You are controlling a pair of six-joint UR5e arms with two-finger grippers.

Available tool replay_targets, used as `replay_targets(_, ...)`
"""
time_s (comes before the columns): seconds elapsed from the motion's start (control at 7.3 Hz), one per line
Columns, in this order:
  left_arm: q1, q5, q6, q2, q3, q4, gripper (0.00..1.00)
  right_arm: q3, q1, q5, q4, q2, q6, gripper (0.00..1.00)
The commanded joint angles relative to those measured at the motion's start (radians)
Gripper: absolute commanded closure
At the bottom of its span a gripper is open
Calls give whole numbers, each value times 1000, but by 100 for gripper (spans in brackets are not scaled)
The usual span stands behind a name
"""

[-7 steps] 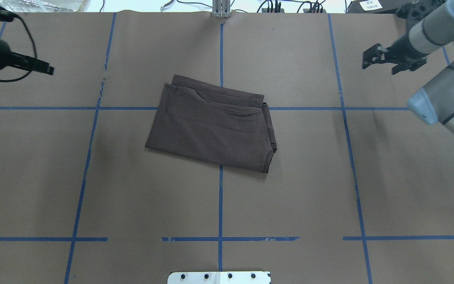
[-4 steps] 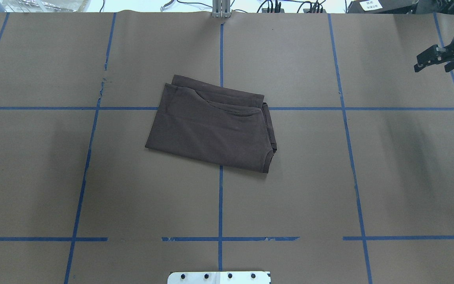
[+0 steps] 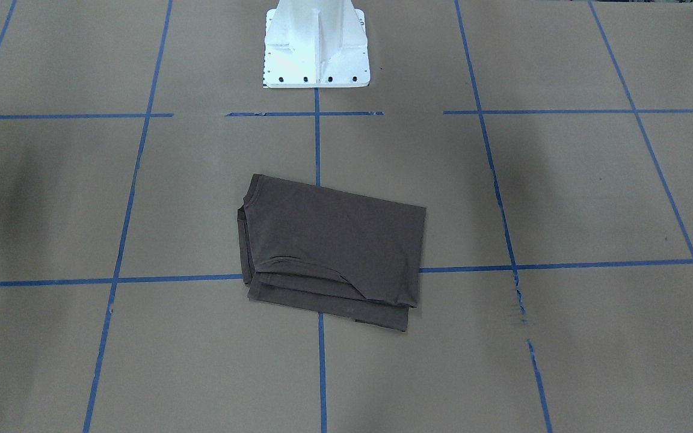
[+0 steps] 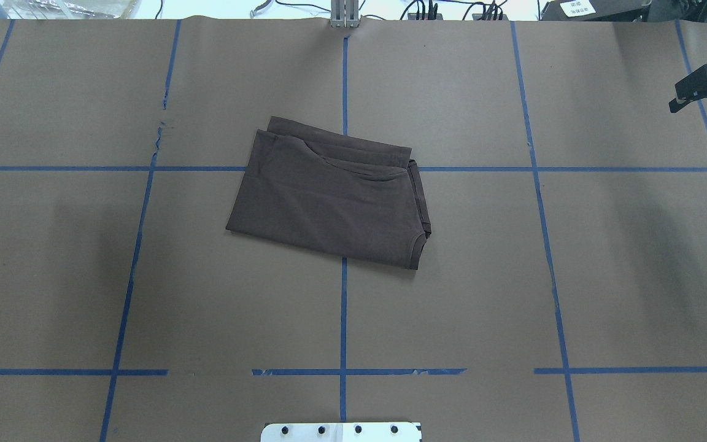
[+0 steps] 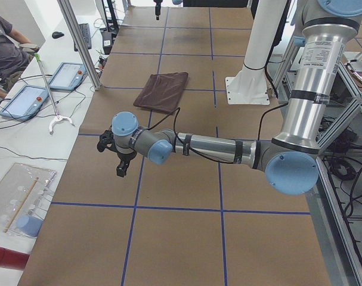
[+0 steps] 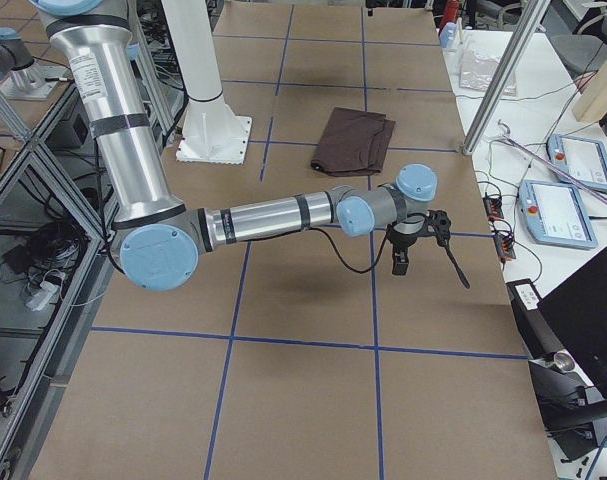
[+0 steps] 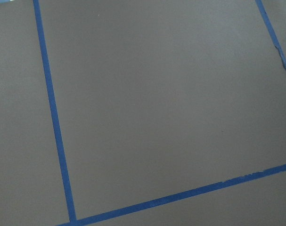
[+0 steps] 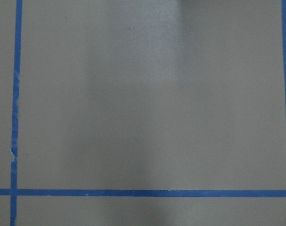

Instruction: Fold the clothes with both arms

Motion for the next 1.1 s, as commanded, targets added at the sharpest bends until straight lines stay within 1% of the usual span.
replay_targets(0.0, -6, 8, -9, 12, 6, 4, 0, 20, 1, 3, -5, -16, -1, 0)
replay_targets(0.14, -9, 73, -1, 11, -1, 4, 0, 23, 4, 3, -7, -17, -2, 0)
replay_targets(0.27, -48, 101, 13, 6, -3, 7, 0, 30, 15, 6, -7, -34, -10, 0)
replay_targets(0.41, -85, 89, 125, 6, -21, 52, 0, 46, 32, 12, -8, -67, -46, 0)
replay_targets(0.55, -127, 89, 225, 15, -109, 212, 0, 62, 68, 50, -13, -103, -80, 0)
replay_targets(0.68, -128, 89, 235, 58, -224, 345, 0, 74, 90, 73, -27, -127, -94, 0)
replay_targets(0.82, -127, 86, 238, 127, -253, 332, 0, 109, 90, 72, -27, -194, -137, 0)
replay_targets(0.96, -128, 86, 244, 168, -253, 315, 0, 114, 101, 72, -27, -210, -171, 0)
